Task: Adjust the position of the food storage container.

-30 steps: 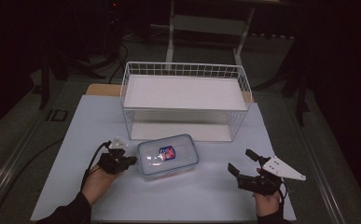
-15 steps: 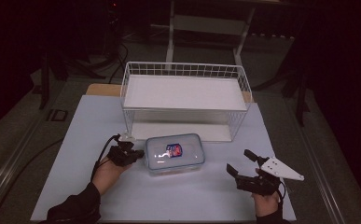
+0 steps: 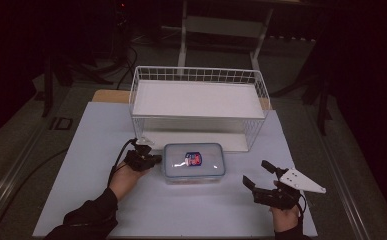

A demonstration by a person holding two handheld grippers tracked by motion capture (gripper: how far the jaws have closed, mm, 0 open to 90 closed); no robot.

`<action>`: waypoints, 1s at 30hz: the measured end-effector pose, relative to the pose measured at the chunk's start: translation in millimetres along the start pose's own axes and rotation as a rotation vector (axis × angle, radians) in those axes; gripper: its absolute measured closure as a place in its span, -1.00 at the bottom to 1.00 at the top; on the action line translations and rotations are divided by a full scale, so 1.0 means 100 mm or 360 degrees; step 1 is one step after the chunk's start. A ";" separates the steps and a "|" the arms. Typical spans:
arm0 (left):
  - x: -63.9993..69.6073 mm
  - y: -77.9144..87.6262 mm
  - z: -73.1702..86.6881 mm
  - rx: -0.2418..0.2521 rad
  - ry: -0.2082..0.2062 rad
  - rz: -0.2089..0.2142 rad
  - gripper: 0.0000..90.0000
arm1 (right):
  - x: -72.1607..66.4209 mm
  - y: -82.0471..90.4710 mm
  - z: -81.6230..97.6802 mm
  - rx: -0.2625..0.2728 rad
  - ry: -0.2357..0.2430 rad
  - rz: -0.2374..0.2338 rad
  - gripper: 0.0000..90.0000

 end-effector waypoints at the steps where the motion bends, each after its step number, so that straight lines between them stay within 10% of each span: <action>1: 0.01 -0.01 -0.01 0.0004 0.0003 -0.0004 1.00 | 0.00 0.00 0.00 -0.0001 -0.0001 0.0000 -0.71; 13: 0.06 -0.03 -0.04 0.0017 0.0022 0.0081 1.00 | 0.00 -0.01 0.00 -0.0001 0.0003 -0.0002 -0.71; 22: 0.08 0.30 -0.05 0.0079 -0.0022 0.0039 0.94 | -0.01 -0.01 0.00 -0.0005 0.0008 0.0001 -0.71; 30: 0.17 0.54 -0.13 0.0205 0.0165 0.0343 0.01 | -0.03 -0.04 0.02 -0.0021 0.0007 -0.0006 -0.71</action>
Point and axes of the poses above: each handheld gripper's, and its own axes: y roughly backward along the jaws, z roughly out of its underside, x roughly to its right, the point moved 5 cm from there along -y, roughly forward along the jaws, and after that the axes turned 4 degrees about -z, right-handed, at the moved point
